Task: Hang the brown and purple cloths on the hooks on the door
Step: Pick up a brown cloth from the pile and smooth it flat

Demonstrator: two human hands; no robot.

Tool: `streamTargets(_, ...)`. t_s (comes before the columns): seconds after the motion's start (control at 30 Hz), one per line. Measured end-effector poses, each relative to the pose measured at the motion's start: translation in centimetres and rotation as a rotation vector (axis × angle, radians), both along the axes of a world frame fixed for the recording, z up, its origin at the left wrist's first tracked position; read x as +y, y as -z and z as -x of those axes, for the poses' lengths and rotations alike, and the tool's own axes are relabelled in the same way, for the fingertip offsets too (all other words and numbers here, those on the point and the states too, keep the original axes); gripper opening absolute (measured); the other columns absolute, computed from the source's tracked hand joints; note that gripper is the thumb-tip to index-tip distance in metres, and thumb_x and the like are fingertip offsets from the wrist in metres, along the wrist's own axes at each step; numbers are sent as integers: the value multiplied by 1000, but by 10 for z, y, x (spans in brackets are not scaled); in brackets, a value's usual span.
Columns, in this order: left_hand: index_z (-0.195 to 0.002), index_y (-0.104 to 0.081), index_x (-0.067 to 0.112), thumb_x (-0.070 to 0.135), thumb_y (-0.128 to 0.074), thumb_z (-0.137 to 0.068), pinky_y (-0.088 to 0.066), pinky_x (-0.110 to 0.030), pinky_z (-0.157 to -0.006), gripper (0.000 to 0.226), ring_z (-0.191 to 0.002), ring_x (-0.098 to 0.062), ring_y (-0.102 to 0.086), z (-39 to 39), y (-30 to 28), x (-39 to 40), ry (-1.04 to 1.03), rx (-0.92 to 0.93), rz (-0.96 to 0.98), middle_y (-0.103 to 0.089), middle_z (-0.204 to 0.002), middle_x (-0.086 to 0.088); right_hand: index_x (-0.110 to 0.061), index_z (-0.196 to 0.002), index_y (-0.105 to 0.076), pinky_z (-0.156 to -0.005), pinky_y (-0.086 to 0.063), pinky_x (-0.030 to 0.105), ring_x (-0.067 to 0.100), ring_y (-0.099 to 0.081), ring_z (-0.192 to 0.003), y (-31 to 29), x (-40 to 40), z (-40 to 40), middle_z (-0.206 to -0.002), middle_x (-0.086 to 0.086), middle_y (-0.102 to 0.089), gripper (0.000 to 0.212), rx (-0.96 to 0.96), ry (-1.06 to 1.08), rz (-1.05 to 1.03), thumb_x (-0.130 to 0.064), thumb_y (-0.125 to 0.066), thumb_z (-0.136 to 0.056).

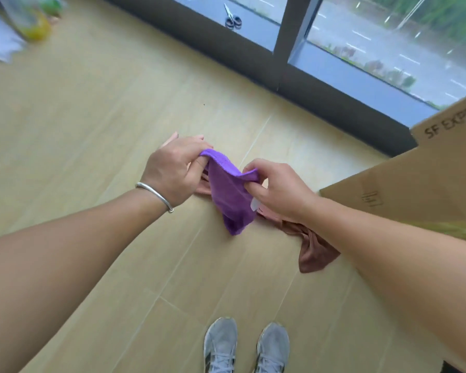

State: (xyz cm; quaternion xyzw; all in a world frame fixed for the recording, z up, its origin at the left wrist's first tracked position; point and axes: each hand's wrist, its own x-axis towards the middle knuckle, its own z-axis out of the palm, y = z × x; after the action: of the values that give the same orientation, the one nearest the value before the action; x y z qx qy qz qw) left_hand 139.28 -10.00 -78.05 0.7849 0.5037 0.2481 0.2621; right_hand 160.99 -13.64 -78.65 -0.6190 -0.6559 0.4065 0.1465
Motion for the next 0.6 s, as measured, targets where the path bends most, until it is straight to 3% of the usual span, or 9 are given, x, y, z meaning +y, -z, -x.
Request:
streamTargets(0.13, -102, -70, 12, 18, -45, -92, -26, -46, -111, 28, -120, -21, -57, 51, -43, 3, -87, 57, -45, -70, -107, -1, -29, -72, -63, -63, -45, 28, 6, -56, -66, -42, 24, 40, -72, -6, -68, 19, 51, -27, 20, -23, -53, -88)
streamTargets(0.2, -100, -71, 13, 21, -43, -92, -26, -43, -110, 30, -116, -23, -58, 78, -56, 0, -144, 113, -33, -69, -107, -1, -23, -71, -63, -59, -41, 27, 5, -52, -61, -60, 36, 56, -70, -3, -70, 21, 87, 15, -34, -26, -53, -89)
streamTargets(0.27, -100, -71, 13, 24, -41, -92, -25, -39, -108, 33, -112, -26, -59, 103, -65, -11, -192, 164, -6, -69, -106, -2, -25, -72, -66, -55, -39, 14, 0, -54, -61, -79, 46, 76, -68, -11, -68, 21, 91, -12, -109, -25, -55, -90)
streamTargets(0.33, -103, -71, 12, 27, -39, -91, -24, -41, -110, 37, -120, -24, -56, 122, -72, -25, -235, 209, 23, -68, -111, -2, -27, -79, -69, -57, -37, 9, -1, -57, -69, -96, 51, 96, -70, -15, -66, 19, 48, -100, -191, -22, -55, -91)
streamTargets(0.47, -101, -72, 10, 25, -41, -89, -25, -45, -111, 37, -126, -23, -52, 145, -82, -54, -335, 337, -6, -68, -115, -1, -14, -92, -71, -71, -47, 37, 21, -57, -79, -135, 52, 130, -81, -3, -61, 18, -22, -399, -412, -15, -53, -89)
streamTargets(0.6, -95, -73, 12, 25, -49, -86, -29, -45, -108, 29, -122, -23, -55, 154, -95, -82, -513, 329, -56, -68, -112, -2, -9, -89, -68, -65, -46, 41, 25, -55, -74, -184, 37, 155, -79, 3, -60, 25, 69, -588, -579, -17, -46, -83)
